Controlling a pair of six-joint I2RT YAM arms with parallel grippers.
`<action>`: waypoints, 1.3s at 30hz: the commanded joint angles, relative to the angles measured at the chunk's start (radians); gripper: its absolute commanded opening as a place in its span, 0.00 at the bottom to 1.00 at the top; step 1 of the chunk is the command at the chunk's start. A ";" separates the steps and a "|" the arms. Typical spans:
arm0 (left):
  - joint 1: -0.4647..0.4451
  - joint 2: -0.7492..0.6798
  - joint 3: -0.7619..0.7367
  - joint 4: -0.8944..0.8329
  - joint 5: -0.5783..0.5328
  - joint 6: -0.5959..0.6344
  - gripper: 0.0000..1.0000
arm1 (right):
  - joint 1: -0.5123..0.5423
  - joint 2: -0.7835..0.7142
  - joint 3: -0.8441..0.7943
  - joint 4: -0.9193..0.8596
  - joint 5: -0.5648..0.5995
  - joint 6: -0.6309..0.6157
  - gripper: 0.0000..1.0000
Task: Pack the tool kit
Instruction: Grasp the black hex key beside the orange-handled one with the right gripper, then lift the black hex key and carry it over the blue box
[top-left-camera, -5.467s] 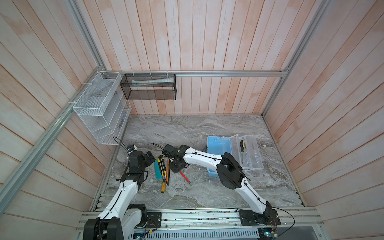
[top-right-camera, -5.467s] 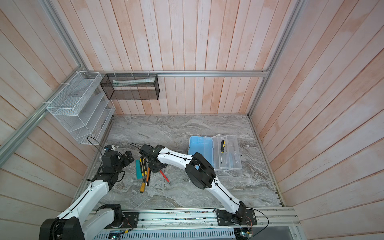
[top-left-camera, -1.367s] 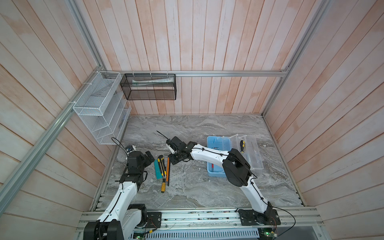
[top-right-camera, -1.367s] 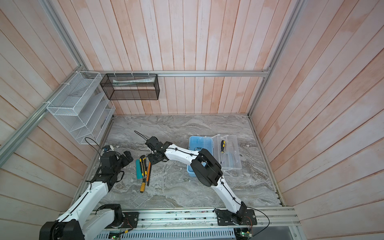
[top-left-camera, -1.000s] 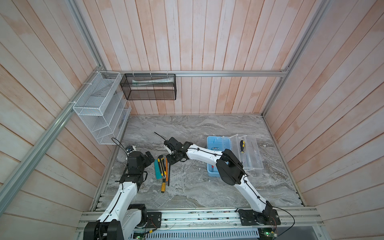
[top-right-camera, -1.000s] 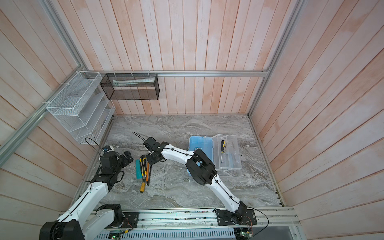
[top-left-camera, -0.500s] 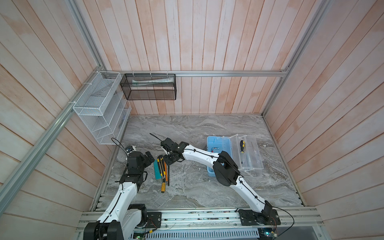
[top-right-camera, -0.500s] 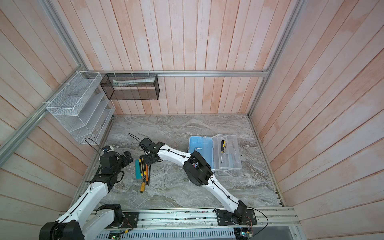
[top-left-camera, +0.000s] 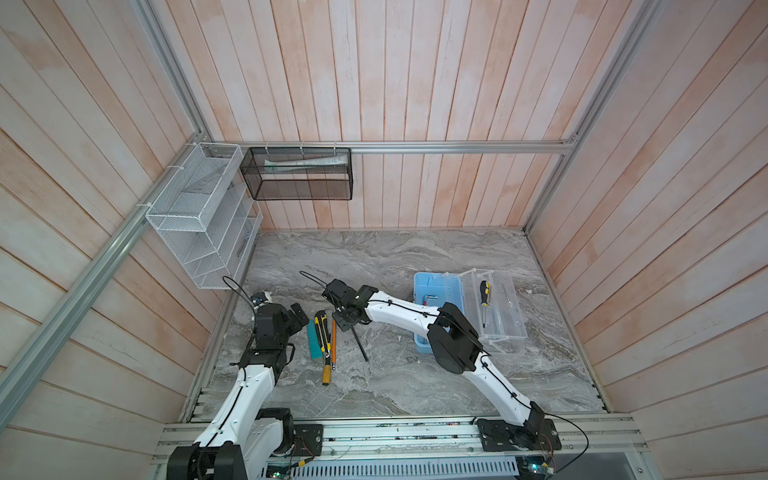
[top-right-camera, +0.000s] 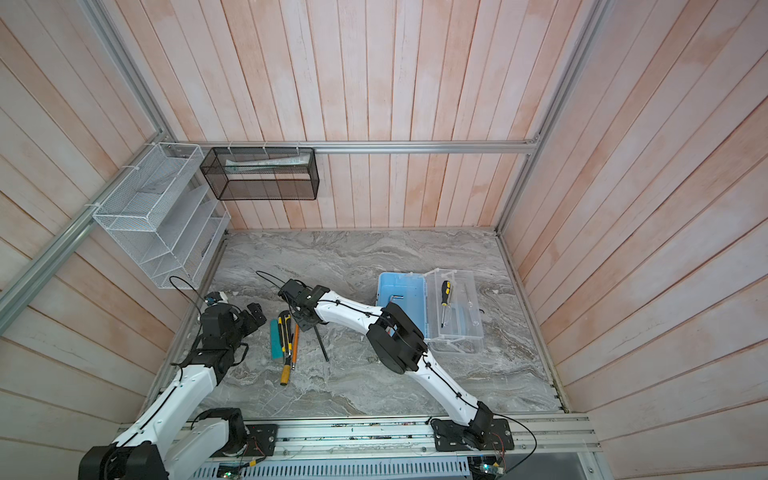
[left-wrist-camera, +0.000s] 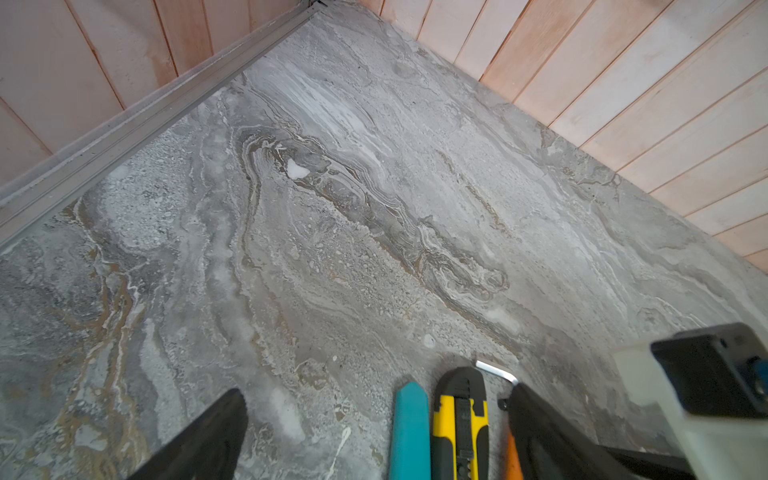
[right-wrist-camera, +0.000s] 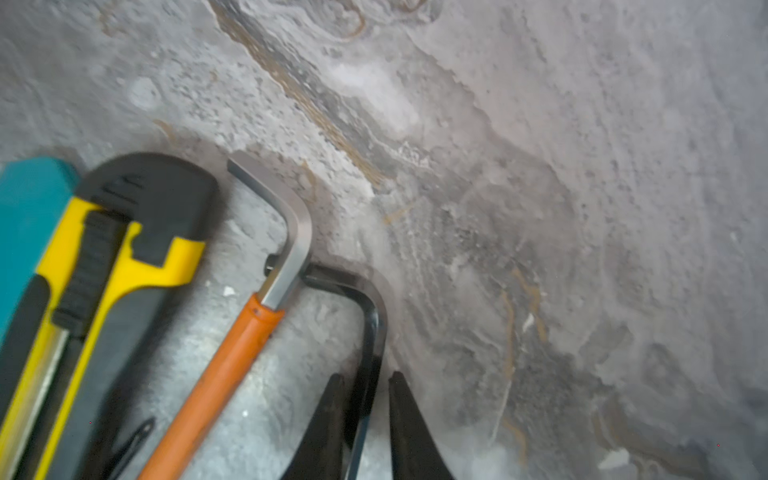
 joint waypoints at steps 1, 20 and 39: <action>0.006 -0.012 -0.017 0.009 0.012 -0.009 1.00 | -0.015 0.021 -0.045 -0.047 -0.006 -0.005 0.23; 0.008 -0.010 -0.016 0.008 0.015 -0.006 1.00 | -0.052 0.007 -0.048 -0.010 -0.039 0.060 0.00; 0.009 -0.011 -0.016 0.010 0.021 -0.006 1.00 | -0.145 -0.432 -0.404 0.269 0.068 0.142 0.00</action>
